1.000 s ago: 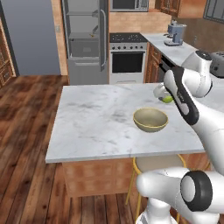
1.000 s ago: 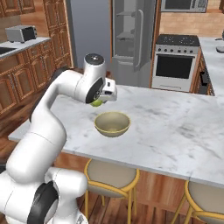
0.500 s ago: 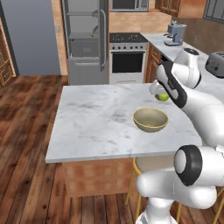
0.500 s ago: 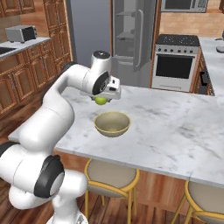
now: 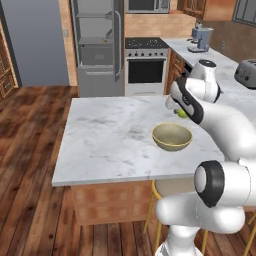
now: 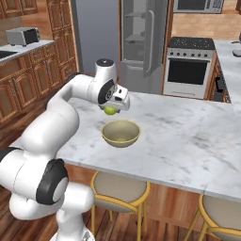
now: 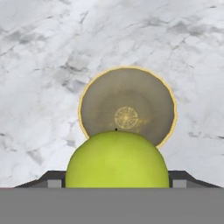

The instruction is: Retrieve the pear and banana from the fridge and place them into the bowl on the dining table.

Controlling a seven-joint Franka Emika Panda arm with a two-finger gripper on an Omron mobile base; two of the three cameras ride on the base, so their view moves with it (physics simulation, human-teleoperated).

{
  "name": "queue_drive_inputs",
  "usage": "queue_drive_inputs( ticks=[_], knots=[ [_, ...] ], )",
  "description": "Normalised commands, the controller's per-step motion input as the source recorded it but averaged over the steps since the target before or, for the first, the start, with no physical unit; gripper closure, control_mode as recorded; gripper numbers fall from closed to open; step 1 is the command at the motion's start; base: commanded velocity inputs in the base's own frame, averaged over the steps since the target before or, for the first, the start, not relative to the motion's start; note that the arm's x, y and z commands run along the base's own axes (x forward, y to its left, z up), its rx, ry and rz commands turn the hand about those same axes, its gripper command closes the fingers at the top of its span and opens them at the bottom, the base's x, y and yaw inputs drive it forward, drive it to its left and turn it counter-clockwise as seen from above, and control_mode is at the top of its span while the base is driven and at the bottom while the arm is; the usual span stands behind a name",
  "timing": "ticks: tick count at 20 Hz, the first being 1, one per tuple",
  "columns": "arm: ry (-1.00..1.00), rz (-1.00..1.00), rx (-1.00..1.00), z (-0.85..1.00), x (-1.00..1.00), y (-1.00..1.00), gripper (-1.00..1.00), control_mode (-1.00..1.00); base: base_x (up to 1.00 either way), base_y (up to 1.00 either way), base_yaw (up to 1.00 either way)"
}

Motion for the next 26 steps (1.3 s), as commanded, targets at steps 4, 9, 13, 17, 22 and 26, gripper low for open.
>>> queue_drive_inputs(
  ticks=[4, 9, 13, 17, 22, 26],
  knots=[
    [0.04, -0.02, 0.0, -0.37, 0.2, 0.0, 1.0, -1.0, 0.0, 0.0, 0.0],
    [0.03, -0.02, 0.0, -0.35, 0.13, 0.0, 1.0, -1.0, 0.0, 0.0, 0.0],
    [0.02, -0.02, 0.0, -0.35, 0.1, 0.0, 1.0, -1.0, 0.0, 0.0, 0.0],
    [0.01, -0.02, 0.0, -0.28, 0.01, 0.0, 1.0, -1.0, 0.0, 0.0, 0.0],
    [0.0, -0.02, 0.0, -0.24, 0.01, 0.0, 1.0, -1.0, 0.0, 0.0, 0.0],
    [0.0, -0.02, 0.0, -0.21, 0.0, 0.0, 1.0, -1.0, 0.0, 0.0, 0.0]
  ],
)
